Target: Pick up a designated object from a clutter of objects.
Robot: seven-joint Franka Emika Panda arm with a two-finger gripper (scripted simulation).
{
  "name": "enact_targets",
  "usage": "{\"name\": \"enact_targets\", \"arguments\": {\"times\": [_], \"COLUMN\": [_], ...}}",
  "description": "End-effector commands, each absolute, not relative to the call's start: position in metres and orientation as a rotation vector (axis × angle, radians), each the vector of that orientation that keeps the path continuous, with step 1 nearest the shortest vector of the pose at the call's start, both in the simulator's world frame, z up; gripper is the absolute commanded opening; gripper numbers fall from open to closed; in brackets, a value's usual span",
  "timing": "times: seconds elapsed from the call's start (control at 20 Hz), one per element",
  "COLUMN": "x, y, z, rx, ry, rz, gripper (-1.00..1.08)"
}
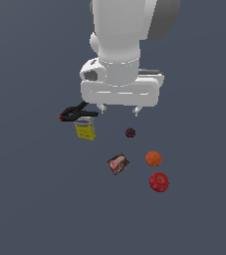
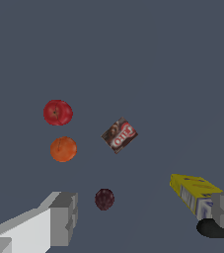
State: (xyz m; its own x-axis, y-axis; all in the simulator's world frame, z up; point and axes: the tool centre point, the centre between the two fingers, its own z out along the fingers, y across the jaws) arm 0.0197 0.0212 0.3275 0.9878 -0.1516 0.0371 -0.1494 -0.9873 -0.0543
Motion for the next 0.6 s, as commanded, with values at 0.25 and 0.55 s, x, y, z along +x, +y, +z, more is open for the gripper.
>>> {"name": "enact_targets", "arguments": {"times": [0.25,0.55], "x": [0.029,0.035], "y": [0.04,0.058], "z": [0.305,0.283], "rx": [-3.051,-3.015], "ry": [0.447,0.641], "rz": [-0.046,-0.029], "gripper": [1.0,1.0]}}
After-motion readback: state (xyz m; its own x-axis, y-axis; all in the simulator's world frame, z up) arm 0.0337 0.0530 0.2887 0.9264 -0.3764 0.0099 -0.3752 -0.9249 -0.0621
